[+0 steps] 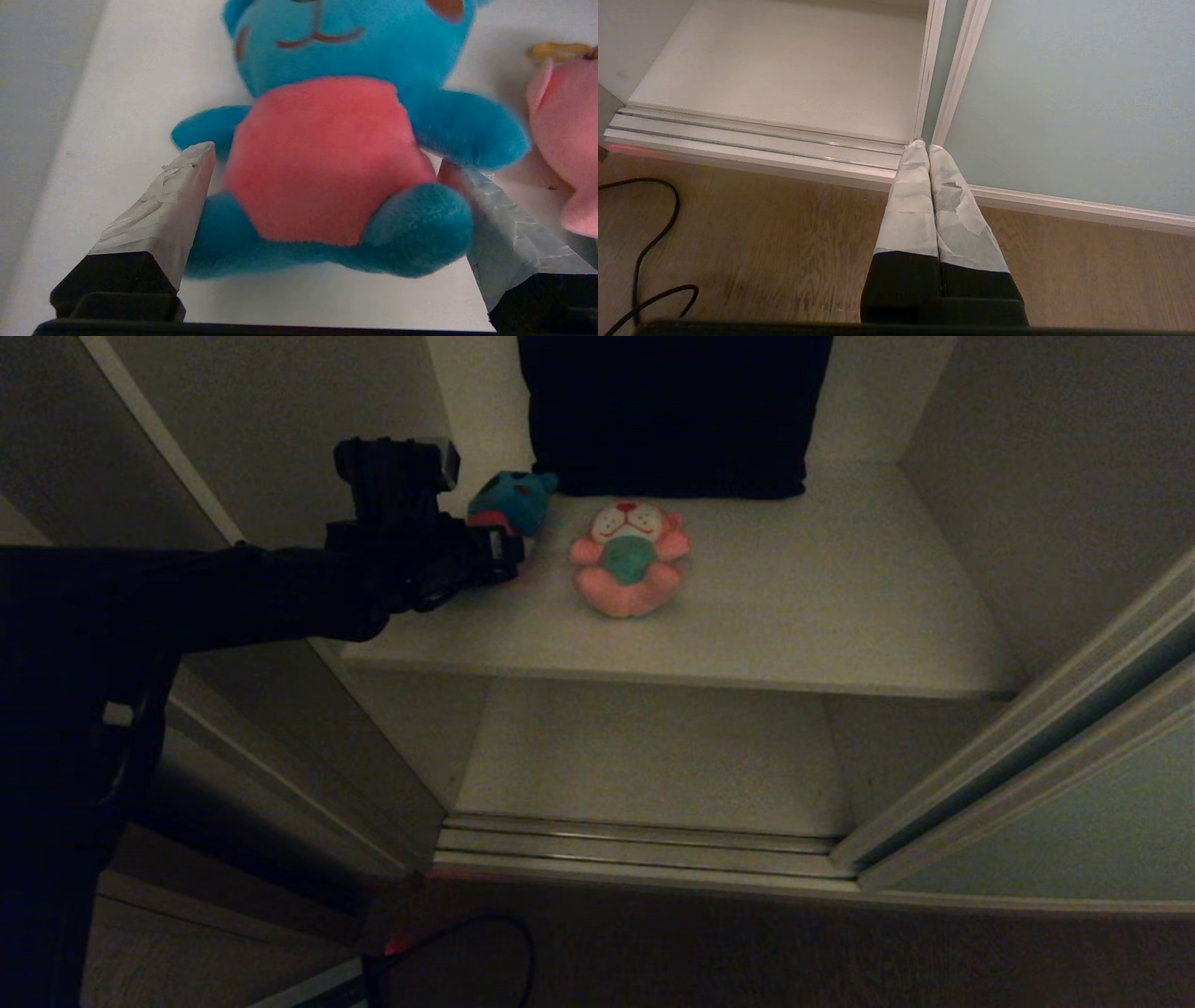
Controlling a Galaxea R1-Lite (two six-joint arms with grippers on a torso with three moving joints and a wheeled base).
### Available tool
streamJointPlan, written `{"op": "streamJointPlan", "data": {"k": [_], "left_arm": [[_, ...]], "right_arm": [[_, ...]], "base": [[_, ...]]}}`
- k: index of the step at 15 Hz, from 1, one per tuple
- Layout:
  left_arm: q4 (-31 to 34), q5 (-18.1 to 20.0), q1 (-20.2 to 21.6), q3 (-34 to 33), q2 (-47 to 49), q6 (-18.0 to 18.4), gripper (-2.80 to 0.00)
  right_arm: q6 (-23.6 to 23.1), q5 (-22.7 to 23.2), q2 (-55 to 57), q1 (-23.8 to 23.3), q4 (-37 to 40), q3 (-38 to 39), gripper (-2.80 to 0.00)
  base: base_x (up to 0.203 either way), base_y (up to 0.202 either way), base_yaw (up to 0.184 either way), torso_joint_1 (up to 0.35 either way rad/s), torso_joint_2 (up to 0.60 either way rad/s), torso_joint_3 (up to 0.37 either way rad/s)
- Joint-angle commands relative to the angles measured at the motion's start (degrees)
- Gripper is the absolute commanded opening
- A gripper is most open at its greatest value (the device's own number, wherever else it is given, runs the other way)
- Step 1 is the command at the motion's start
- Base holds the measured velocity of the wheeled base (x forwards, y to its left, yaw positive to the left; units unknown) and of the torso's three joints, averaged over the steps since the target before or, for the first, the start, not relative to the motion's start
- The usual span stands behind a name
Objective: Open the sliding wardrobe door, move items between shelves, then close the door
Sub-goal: Place the blue doll on the lower shelf
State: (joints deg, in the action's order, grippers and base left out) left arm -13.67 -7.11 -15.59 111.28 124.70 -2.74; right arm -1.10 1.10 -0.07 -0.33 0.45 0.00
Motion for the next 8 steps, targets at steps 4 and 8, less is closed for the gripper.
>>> {"op": "streamJointPlan", "data": {"k": [4, 8], "left_arm": [[0.3, -0.3, 0.2, -0.1, 1.2, -0.5, 0.0], [0.7, 0.0, 0.1, -0.1, 1.8, -1.4, 0.0]], "right_arm": [[0.0, 0.0, 0.0, 0.0, 0.1, 0.3, -2.8], [0.0, 0.0, 0.0, 0.0, 0.1, 0.3, -2.8]], "base": [[0.0, 0.0, 0.0, 0.0, 0.0, 0.0], [0.0, 0.0, 0.0, 0.0, 0.0, 0.0]]}}
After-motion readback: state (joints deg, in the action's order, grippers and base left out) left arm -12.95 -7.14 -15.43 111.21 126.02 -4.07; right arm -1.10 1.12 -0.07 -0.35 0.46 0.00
